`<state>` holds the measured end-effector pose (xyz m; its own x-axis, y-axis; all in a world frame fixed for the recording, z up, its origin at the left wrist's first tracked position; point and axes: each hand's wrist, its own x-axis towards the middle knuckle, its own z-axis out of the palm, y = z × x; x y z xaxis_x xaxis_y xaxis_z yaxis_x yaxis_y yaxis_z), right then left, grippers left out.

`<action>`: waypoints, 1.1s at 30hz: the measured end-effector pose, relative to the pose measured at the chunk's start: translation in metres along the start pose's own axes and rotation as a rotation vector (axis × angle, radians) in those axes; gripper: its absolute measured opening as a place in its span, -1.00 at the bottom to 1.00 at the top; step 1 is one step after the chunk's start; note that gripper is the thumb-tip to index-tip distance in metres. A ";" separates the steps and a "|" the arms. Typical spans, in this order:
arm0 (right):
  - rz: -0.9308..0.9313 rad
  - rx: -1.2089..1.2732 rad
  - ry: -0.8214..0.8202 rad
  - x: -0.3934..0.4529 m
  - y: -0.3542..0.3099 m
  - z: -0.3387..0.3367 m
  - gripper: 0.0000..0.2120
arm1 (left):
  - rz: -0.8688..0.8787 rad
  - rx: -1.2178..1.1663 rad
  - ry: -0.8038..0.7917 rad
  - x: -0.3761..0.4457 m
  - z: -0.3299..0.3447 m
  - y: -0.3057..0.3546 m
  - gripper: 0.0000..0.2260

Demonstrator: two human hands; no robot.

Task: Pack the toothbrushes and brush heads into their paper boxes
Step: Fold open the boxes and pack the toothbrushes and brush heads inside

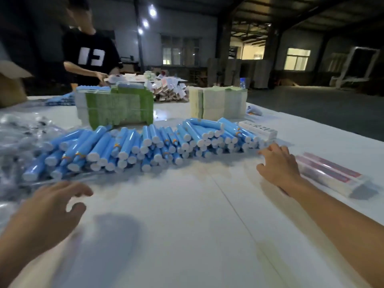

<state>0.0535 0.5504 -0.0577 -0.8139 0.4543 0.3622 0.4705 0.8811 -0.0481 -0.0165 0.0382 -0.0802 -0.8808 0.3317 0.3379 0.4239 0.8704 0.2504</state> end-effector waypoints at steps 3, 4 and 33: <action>-0.260 0.318 0.019 -0.021 -0.094 -0.012 -0.64 | -0.161 0.200 -0.192 -0.018 -0.051 0.003 -0.60; -0.345 0.417 0.003 -0.032 -0.126 -0.019 -0.68 | -0.221 0.213 -0.292 -0.025 -0.065 -0.005 -0.52; -0.832 0.909 -0.221 -0.115 -0.358 -0.039 -0.74 | -0.359 0.453 0.529 -0.060 -0.103 -0.063 -0.67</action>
<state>-0.0074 0.1775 -0.0456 -0.8323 -0.3480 0.4315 -0.5468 0.6431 -0.5361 0.0316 -0.0743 -0.0229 -0.6817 -0.1162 0.7223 -0.0951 0.9930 0.0701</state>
